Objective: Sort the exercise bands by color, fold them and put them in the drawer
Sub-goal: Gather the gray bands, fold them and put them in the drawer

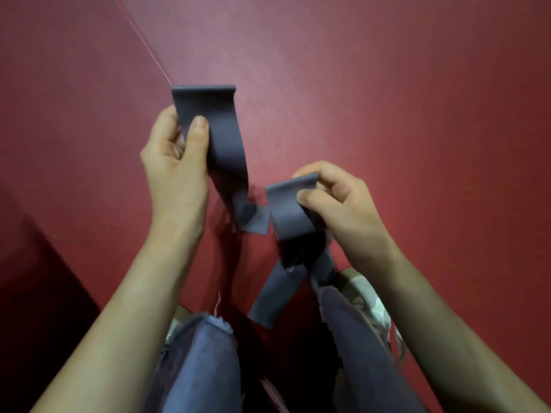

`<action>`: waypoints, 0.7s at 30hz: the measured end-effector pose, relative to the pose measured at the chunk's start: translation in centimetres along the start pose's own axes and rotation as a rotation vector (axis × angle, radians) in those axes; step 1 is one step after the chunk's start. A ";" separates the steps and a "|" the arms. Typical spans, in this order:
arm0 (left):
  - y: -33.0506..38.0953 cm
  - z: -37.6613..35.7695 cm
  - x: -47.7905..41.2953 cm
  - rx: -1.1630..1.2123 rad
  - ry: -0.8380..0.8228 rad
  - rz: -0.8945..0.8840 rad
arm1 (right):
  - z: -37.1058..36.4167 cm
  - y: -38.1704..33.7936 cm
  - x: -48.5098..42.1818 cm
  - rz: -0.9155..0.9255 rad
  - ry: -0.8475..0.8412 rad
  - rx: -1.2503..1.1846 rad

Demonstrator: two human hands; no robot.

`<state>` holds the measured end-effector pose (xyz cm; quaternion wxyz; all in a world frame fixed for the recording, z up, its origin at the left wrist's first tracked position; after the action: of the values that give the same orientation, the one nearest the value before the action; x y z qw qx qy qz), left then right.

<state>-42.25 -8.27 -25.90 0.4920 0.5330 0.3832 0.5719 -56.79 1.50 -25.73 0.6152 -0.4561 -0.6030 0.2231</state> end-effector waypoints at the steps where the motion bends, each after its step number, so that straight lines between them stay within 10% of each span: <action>1: 0.3 0.2 -0.2 0.010 0.003 0.000 | -0.3 -0.3 0.3 -0.046 -0.068 -0.066; 6: -0.7 -2.0 1.3 0.094 -0.118 0.149 | -2.9 -2.1 1.6 -0.098 -0.299 -0.332; 15: -2.4 -6.5 5.6 0.335 -0.229 0.528 | -0.7 -0.9 -0.5 0.127 0.170 -0.194; 21: -1.2 -6.7 5.3 0.194 -0.270 0.365 | 0.0 -0.6 -0.4 0.155 0.245 -0.248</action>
<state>-48.38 -2.24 -26.72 0.3737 0.7097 0.2645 0.5354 -57.00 0.82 -25.44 0.6042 -0.5973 -0.5094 0.1368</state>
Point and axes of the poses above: each hand's wrist, its own x-axis away from the middle knuckle, its own z-axis out of the back of the hand, y = z × x, the point moved 7 cm from there along -x, towards the middle knuckle, and after that the axes turned 8 degrees about -x, right-handed, at the moved point
